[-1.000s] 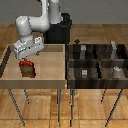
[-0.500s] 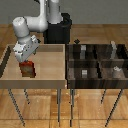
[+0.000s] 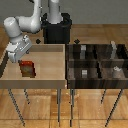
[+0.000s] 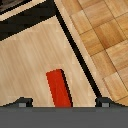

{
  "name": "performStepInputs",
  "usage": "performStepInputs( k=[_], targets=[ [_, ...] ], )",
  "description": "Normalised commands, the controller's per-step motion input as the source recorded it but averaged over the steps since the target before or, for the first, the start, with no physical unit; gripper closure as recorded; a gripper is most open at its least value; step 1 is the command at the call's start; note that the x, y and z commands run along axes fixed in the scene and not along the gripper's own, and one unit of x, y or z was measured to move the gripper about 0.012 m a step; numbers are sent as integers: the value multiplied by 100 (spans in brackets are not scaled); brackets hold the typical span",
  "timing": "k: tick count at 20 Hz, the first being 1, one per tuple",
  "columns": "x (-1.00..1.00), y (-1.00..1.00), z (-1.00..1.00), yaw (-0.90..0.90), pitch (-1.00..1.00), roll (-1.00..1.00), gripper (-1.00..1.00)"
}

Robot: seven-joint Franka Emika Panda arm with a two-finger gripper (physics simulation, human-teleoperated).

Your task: Place the box of cereal into the appropriate compartment.

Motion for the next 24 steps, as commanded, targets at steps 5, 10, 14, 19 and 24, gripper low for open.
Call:
performStepInputs(
  k=[5,10,14,19,24],
  targets=[
    [0,0,-80,0,0,0,-100],
    [0,0,-20,0,0,0,-100],
    [0,0,-25,0,0,0,-100],
    [0,0,0,0,0,0,100],
    [0,0,0,0,0,0,100]
  ],
)
